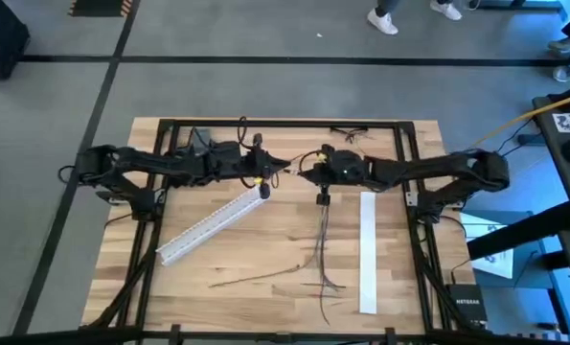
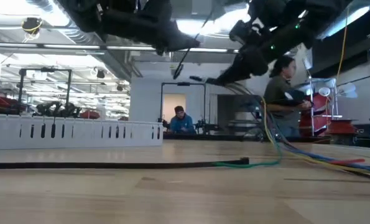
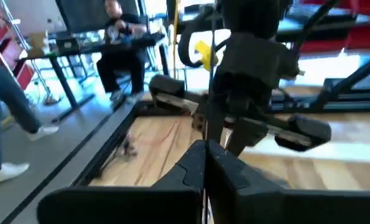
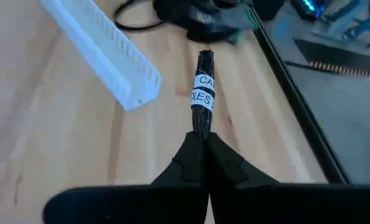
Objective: Ziptie cables
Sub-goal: Wrap the top black zip tie on the colored cables
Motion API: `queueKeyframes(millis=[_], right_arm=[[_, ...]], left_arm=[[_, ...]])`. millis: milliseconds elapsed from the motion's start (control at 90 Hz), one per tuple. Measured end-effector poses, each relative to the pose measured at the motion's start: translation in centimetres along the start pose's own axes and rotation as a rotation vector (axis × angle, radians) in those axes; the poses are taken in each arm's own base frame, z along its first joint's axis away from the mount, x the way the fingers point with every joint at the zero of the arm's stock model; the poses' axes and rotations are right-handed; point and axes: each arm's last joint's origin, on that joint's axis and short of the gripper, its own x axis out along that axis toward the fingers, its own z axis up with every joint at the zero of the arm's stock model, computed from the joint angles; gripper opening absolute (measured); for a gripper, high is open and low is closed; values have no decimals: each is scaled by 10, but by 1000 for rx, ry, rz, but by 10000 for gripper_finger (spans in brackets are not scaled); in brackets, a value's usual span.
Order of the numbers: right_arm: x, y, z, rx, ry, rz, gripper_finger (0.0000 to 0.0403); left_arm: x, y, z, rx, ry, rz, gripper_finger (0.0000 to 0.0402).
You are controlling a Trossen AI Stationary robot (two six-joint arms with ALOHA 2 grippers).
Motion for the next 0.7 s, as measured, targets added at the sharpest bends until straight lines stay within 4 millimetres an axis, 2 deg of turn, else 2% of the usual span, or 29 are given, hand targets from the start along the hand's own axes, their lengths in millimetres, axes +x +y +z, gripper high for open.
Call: queueKeyframes(millis=[222,367,522,700], right_arm=[[-1,16,8,-65,-53,38,1],[-2,15,14,-66,-110,26,0],[3,16,14,-80,-133,28,0],[6,17,17,-89,-175,42,0]], left_arm=[[12,0,-4,11,-36,9,0],[20,-3,-9,7,-40,-1,0],[24,-7,-4,-18,-150,-56,0],[36,-8,-12,-29,-128,-70,0]])
